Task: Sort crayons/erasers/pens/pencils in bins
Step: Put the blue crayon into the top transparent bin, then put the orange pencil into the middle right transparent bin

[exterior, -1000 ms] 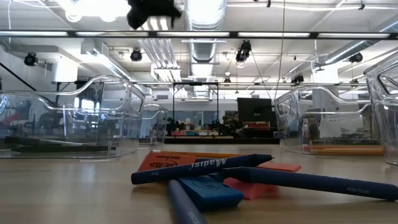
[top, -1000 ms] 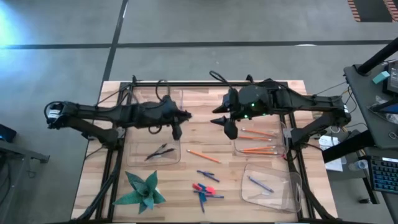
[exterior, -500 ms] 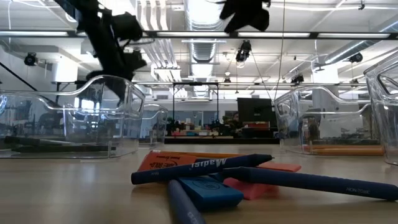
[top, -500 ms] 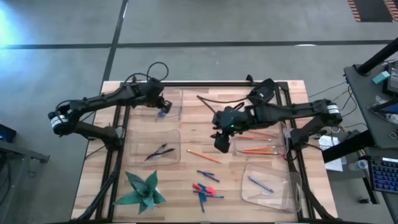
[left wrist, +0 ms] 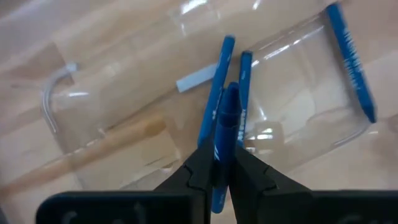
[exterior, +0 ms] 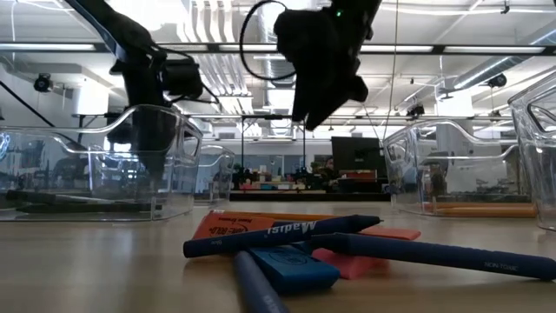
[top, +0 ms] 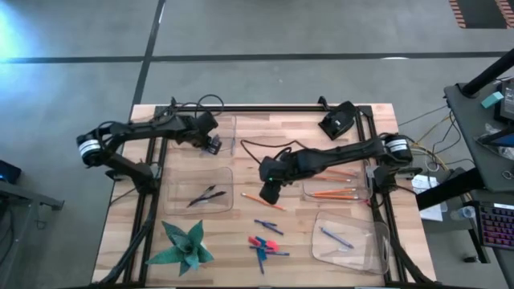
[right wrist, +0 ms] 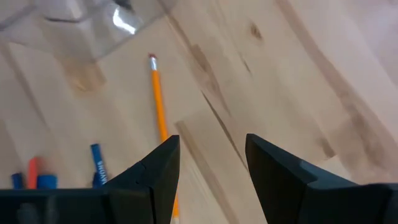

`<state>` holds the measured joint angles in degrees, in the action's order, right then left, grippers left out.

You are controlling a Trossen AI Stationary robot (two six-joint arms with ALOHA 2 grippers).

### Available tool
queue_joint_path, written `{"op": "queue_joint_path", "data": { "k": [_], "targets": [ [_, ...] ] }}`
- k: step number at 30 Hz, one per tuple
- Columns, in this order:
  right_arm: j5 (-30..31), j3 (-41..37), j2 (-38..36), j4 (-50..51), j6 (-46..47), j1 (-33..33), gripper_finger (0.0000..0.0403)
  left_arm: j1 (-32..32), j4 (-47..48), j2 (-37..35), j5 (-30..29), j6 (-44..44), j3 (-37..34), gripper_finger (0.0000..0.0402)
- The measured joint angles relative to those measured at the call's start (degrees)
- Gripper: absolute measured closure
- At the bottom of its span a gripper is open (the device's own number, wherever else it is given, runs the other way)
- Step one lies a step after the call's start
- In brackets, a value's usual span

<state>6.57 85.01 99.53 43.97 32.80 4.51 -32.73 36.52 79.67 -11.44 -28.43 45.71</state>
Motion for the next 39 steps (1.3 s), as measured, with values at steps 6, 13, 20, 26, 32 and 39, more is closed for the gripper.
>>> {"op": "queue_joint_path", "data": {
  "k": [6, 13, 20, 26, 32, 39],
  "targets": [
    [-0.6, 0.0, 3.2, 0.0, 3.6, 0.3, 0.023, 0.0, -0.1, 0.6, -0.5, -1.2, -0.2, 0.0378],
    [-0.6, 0.1, 5.7, -2.1, 7.2, 1.0, 0.023, 0.0, -0.3, 0.5, -0.6, -1.2, -0.2, 0.0373],
    [-0.6, 0.1, 7.3, -5.0, 7.3, 1.5, 0.0229, 0.0, 0.0, 0.5, -0.6, -1.2, -0.3, 0.0338],
    [-0.6, 0.0, 7.2, -5.7, 7.3, 2.3, 0.0229, 0.0, 0.1, -0.2, -0.8, -1.0, 0.7, 0.0312],
    [-0.7, -0.2, 8.5, -5.8, 7.1, 4.0, 0.0229, 0.7, 0.0, -8.0, 0.5, -1.2, 3.7, 0.0311],
    [-1.1, -0.2, 10.9, -8.7, 4.6, 4.9, 0.0229, 5.9, -0.7, -21.2, 6.1, -2.9, 5.6, 0.0311]
  ]
}}
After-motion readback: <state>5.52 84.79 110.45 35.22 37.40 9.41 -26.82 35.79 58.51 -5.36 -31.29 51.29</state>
